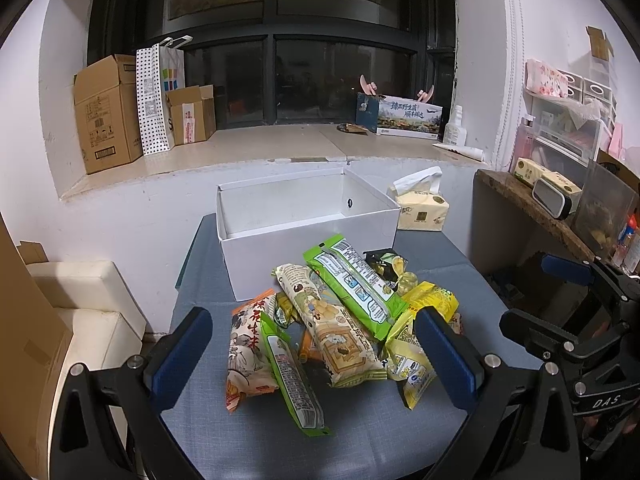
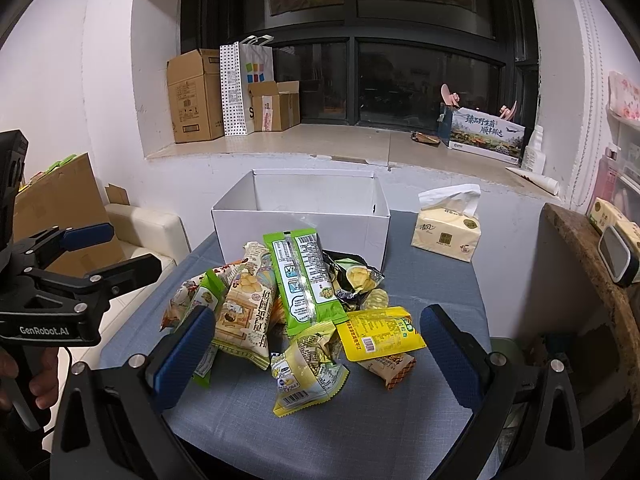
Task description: Organize snacks
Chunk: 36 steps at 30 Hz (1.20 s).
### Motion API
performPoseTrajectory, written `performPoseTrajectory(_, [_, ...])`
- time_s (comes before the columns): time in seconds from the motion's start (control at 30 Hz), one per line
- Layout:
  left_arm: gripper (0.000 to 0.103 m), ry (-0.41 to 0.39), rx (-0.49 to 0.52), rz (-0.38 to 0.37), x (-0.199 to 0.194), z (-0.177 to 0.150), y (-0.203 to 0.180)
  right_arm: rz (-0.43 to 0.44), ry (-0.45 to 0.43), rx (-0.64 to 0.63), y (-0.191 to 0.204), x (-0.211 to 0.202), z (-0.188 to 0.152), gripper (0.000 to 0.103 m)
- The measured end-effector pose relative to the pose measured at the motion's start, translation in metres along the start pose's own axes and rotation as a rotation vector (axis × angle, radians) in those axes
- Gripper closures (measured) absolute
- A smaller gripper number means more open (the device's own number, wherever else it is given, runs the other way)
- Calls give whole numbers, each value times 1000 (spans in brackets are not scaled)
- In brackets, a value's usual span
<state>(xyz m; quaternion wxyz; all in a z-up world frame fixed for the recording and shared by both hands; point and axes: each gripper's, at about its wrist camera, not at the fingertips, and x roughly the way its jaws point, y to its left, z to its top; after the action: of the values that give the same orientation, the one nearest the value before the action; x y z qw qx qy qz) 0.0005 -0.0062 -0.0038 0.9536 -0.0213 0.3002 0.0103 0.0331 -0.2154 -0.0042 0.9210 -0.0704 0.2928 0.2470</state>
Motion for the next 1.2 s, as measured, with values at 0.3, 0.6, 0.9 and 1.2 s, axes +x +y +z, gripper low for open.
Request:
performPoseTrajectory(0.3, [0, 2, -1, 0, 1, 0, 1, -4, 3, 3, 1, 2, 0, 0])
performPoseTrajectory(0.6, [0, 3, -1, -2, 0, 0, 2, 0, 1, 1, 2, 3, 0, 0])
performPoseTrajectory(0.9, [0, 4, 3, -2, -1, 1, 0, 1, 1, 2, 2, 3, 0, 0])
performPoseTrajectory(1.2, [0, 4, 3, -4, -1, 1, 0, 4, 4, -1, 4, 5, -3, 0])
